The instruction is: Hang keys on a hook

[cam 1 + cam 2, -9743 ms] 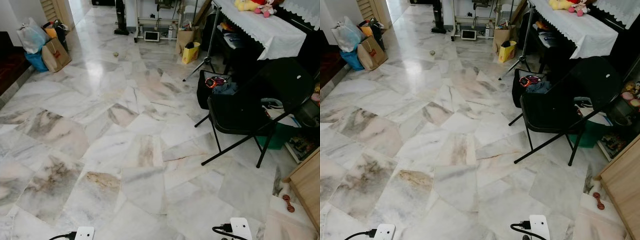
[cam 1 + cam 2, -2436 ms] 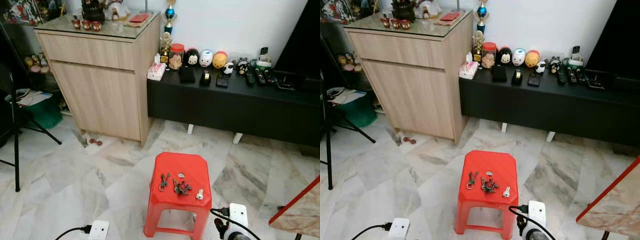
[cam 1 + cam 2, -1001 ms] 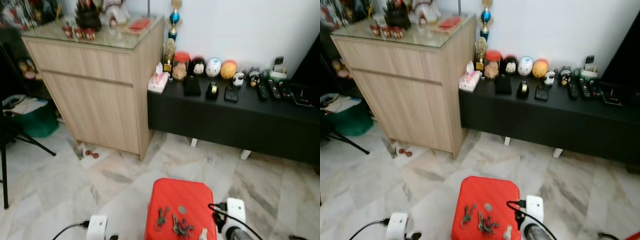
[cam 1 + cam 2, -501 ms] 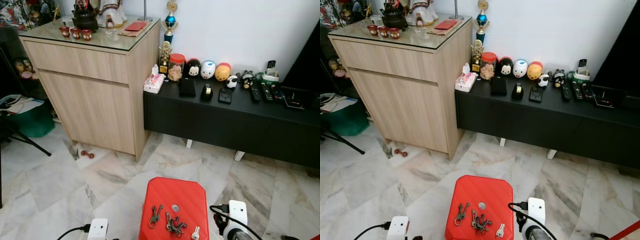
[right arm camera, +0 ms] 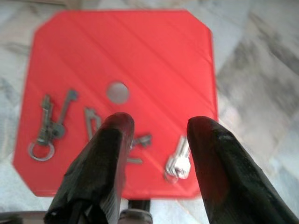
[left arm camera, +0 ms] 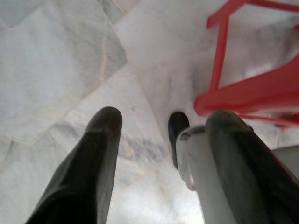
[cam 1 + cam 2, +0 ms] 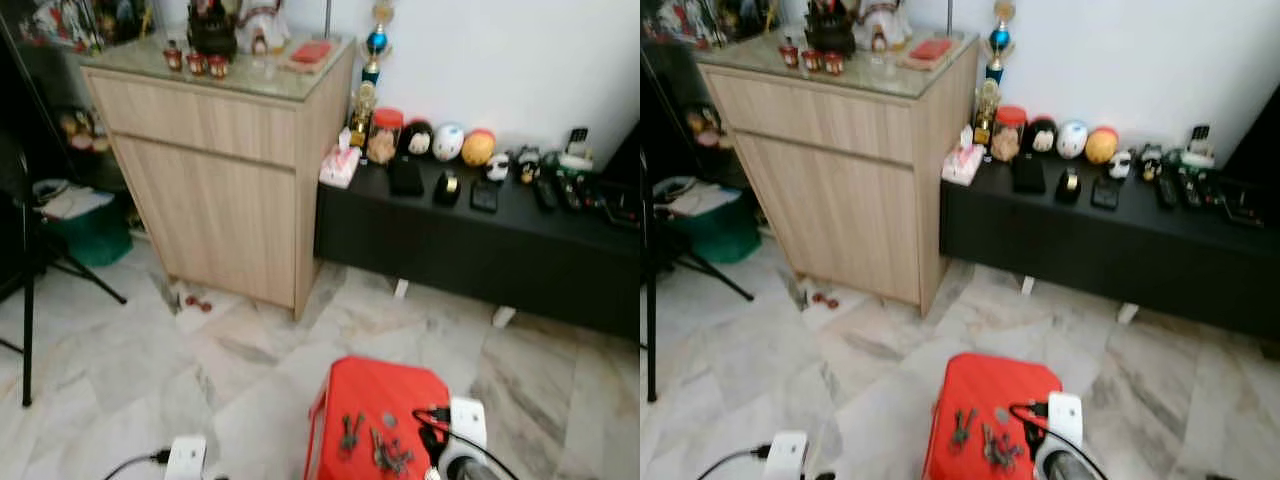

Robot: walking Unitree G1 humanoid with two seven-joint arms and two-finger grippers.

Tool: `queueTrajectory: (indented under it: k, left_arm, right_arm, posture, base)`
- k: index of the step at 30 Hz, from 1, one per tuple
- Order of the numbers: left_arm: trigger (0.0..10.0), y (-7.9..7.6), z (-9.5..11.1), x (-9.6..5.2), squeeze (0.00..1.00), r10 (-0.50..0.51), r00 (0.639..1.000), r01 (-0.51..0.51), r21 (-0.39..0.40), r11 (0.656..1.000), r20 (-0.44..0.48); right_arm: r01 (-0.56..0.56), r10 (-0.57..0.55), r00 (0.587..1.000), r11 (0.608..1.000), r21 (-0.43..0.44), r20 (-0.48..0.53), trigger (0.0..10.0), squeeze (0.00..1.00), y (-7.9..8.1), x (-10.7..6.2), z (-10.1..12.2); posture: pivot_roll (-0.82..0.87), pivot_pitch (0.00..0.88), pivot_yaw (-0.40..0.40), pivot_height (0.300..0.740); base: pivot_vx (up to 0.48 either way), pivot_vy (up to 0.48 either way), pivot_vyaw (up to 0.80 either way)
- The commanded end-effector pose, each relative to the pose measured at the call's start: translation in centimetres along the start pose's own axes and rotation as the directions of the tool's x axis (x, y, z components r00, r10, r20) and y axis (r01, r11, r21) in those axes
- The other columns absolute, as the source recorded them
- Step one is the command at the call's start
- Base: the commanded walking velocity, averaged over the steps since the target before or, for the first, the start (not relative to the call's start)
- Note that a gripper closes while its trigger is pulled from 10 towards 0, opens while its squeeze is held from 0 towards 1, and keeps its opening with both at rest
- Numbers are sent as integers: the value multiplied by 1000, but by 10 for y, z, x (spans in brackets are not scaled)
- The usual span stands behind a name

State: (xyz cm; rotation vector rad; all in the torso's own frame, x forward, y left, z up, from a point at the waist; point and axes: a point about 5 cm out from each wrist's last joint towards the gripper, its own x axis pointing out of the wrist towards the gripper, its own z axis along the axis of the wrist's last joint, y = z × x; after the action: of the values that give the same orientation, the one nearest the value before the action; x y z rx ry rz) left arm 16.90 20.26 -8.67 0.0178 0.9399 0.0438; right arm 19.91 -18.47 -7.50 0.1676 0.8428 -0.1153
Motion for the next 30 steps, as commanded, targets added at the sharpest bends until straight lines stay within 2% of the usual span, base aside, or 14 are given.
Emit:
queueTrajectory:
  k: [1, 11, 17, 18, 21, 22, 25, 30]
  left_arm:
    - [10000, -1, -5, -1, 0, -5, 1000, 5, 5, 1000, -24]
    - [10000, -1, -6, -1, 0, -9, 1000, 10, 13, 1000, -25]
    - [10000, 2, -3, -1, 0, 1, 1000, -1, 22, 1000, 3]
    - [10000, 3, 3, -1, 0, 2, 999, -3, 24, 1000, 37]
    - [10000, 4, 8, 0, 0, 5, 998, -6, 21, 1000, 62]
    - [10000, 5, 23, 2, 0, 9, 992, -12, 28, 1000, 128]
    - [10000, 4, 40, 3, 0, 7, 981, -13, 33, 999, 192]
    - [10000, 4, 50, 4, 0, 1, 976, -8, 28, 1000, 220]
  right_arm:
    - [10, -10, 1000, 1000, 18, -2, 10000, 0, -1, 0, -1]
    - [12, -12, 1000, 1000, 24, 2, 10000, 0, -1, 0, -1]
    - [29, -31, 999, 998, 51, 41, 10000, 0, -2, -1, 2]
    - [31, -33, 998, 998, 53, 46, 10000, 0, -2, -1, 2]
    - [32, -34, 998, 998, 53, 46, 10000, 0, -2, -1, 2]
    - [35, -37, 998, 998, 57, 48, 10000, 0, -3, -1, 2]
    - [36, -38, 998, 998, 60, 46, 10000, 0, -3, -1, 2]
    - [31, -33, 999, 998, 57, 43, 10000, 0, -2, -1, 1]
  posture:
    - [41, 0, -75, 740]
    - [45, 0, -77, 740]
    - [45, 0, -77, 740]
    - [45, 0, -77, 740]
    - [45, 0, -77, 740]
    - [43, 0, -78, 740]
    - [51, 0, -78, 740]
    - [48, 0, -75, 740]
  base:
    - [0, 0, 0]
    - [0, 0, 0]
    - [0, 0, 0]
    - [0, 0, 0]
    - [0, 0, 0]
    - [0, 0, 0]
    - [0, 0, 0]
    - [0, 0, 0]
